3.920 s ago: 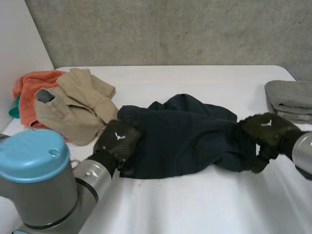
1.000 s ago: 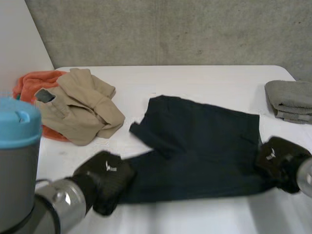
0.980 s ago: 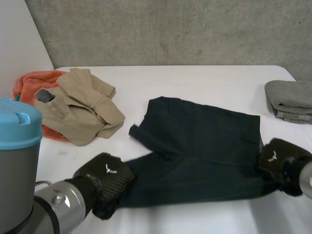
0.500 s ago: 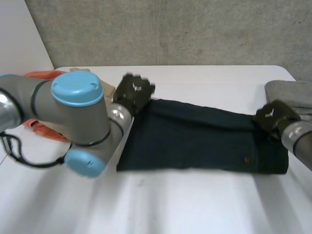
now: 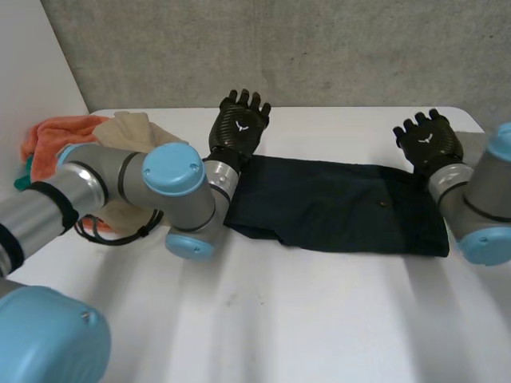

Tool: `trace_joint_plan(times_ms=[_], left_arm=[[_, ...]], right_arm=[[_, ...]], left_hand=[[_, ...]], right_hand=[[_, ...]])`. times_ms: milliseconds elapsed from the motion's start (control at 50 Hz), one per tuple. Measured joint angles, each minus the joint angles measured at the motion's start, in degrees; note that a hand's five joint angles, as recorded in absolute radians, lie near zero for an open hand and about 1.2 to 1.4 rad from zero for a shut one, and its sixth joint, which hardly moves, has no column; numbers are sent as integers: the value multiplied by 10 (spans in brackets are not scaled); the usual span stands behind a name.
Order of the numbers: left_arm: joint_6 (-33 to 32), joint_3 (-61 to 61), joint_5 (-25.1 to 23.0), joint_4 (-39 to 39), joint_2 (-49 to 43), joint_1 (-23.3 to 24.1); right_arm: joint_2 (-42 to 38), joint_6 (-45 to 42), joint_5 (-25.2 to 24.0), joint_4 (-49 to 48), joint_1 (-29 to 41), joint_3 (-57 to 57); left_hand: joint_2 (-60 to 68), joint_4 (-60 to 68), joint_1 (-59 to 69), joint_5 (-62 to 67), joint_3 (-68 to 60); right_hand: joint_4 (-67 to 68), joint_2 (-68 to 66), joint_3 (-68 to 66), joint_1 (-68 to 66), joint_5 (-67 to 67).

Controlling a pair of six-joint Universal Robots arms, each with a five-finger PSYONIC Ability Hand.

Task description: Fold the laundry.

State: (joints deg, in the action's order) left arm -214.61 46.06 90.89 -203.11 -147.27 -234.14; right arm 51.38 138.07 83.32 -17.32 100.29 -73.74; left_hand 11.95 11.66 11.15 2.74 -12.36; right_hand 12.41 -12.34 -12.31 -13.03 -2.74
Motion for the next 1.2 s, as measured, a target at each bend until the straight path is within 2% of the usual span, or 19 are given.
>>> trace_joint_plan(times_ms=[140,260,300,340,380,400,440,520,600,680,740,800,880,920,960,980,1020,1120,1200], left_arm=[[10,154,4,-20,112,8],[37,240,6,-33,166,16],[47,252,6,-34,175,18],[60,263,6,-34,182,20],[70,267,7,-34,185,21],[77,269,8,-33,186,22],[86,270,10,-32,187,22],[96,271,17,-29,190,25],[99,275,25,-27,204,27],[100,286,30,-27,228,28],[101,295,31,-27,245,27],[104,305,32,-27,257,24],[115,321,33,-27,272,18],[123,328,33,-27,277,15],[128,333,33,-26,281,13],[132,338,33,-26,284,12],[138,345,32,-25,289,10],[150,365,31,-21,304,7],[163,374,30,-20,312,8]], right_arm=[[96,97,-37,157,-35,-76],[121,119,-84,234,-62,-137],[121,119,-93,236,-67,-150],[119,117,-100,228,-72,-164],[116,116,-103,214,-74,-172],[113,115,-102,199,-76,-177],[108,113,-98,174,-80,-182],[108,95,-79,126,-93,-192],[144,23,-55,89,-119,-210],[188,-86,-46,73,-148,-225],[207,-158,-48,64,-142,-227],[213,-195,-55,52,-107,-221],[205,-209,-67,16,-25,-204],[194,-205,-66,-1,9,-197],[182,-193,-58,-15,36,-192],[175,-177,-49,-21,49,-191],[168,-141,-32,-27,61,-191],[171,19,-3,-11,47,-203],[182,142,-23,38,-21,-219]], left_hand=[[0,0,0,0,0],[0,0,0,0,0],[0,0,0,0,0],[0,0,0,0,0],[0,0,0,0,0],[0,0,0,0,0],[0,0,0,0,0],[0,0,0,0,0],[0,0,0,0,0],[0,0,0,0,0],[0,0,0,0,0],[0,0,0,0,0],[0,0,0,0,0],[0,0,0,0,0],[0,0,0,0,0],[0,0,0,0,0],[0,0,0,0,0],[0,0,0,0,0],[0,0,0,0,0]], right_hand=[[0,0,0,0,0],[0,0,0,0,0],[11,-10,-11,-11,-11],[84,-85,-85,-78,-85],[199,-200,-200,-193,-199],[328,-349,-331,-333,-328],[491,-507,-493,-469,-489],[559,-541,-557,-508,-544],[562,-549,-557,-520,-560],[562,-549,-557,-520,-561],[562,-550,-559,-520,-561],[562,-551,-559,-520,-561],[562,-551,-559,-520,-561],[515,-501,-506,-481,-513],[368,-358,-367,-332,-364],[252,-238,-251,-225,-243],[128,-118,-128,-109,-119],[88,-98,-97,-88,-71],[88,-98,-97,-88,-70]])
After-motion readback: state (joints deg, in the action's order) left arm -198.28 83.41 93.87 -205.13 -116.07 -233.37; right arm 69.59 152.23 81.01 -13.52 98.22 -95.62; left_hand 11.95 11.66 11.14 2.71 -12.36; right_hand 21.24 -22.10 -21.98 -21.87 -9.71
